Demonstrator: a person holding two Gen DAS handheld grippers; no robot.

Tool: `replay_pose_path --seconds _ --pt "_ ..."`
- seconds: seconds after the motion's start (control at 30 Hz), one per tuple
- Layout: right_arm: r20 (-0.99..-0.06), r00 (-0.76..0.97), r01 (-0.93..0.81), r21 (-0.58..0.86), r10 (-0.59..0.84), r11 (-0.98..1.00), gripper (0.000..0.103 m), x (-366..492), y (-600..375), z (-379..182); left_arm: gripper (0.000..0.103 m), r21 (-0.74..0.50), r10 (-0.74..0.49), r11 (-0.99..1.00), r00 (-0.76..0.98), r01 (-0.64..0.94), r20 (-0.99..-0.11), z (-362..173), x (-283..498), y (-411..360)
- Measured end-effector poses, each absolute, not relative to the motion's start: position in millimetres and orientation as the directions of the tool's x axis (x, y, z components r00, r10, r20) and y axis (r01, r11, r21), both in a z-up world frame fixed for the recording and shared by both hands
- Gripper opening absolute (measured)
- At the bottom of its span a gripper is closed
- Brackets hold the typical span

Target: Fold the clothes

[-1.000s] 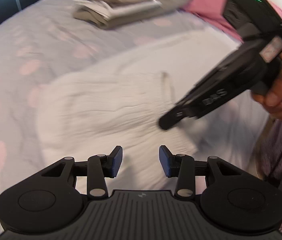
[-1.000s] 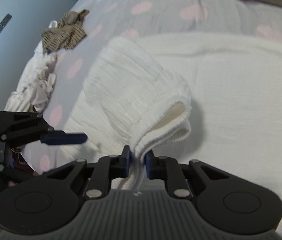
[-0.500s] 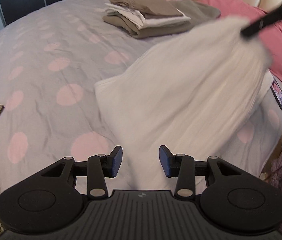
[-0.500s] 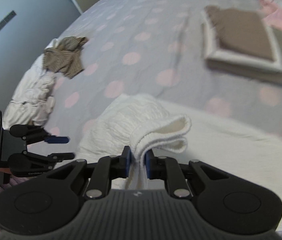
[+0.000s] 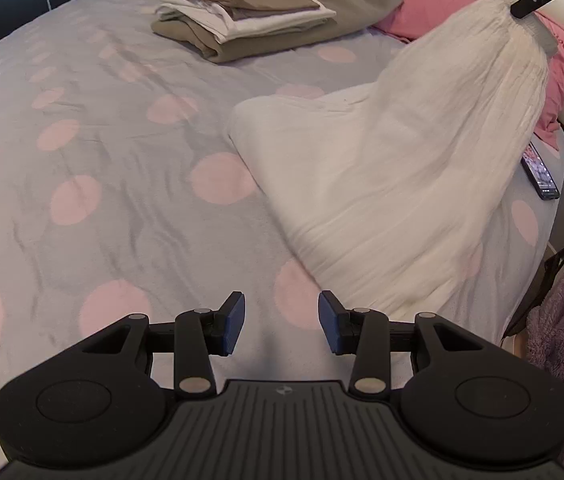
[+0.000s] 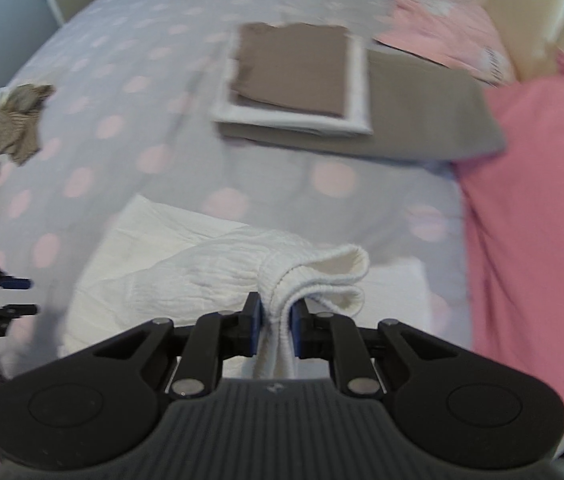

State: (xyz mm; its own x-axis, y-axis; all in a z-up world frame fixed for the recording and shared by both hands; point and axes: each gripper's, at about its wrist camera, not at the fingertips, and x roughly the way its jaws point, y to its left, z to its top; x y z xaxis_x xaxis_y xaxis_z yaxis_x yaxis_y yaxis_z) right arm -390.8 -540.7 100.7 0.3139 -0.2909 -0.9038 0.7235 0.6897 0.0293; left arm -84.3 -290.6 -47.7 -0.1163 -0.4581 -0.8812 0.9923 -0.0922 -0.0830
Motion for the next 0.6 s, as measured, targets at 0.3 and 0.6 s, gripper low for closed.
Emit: replay_pose_path --seconds 0.3,0.6 --pt "-0.928 0.242 0.811 0.033 -0.283 0.585 0.017 -460.0 -594.9 51.9 0.038 -0.181 -0.459 -0.039 -0.178 0.983 -0.87 -61.2 -91.4 -315.4" --pt "-0.963 0.207 0.864 0.098 -0.171 0.494 0.018 -507.0 -622.4 -34.4 0.038 -0.261 -0.498 0.081 -0.188 0.962 -0.847 -73.9 -77.5 -367.4"
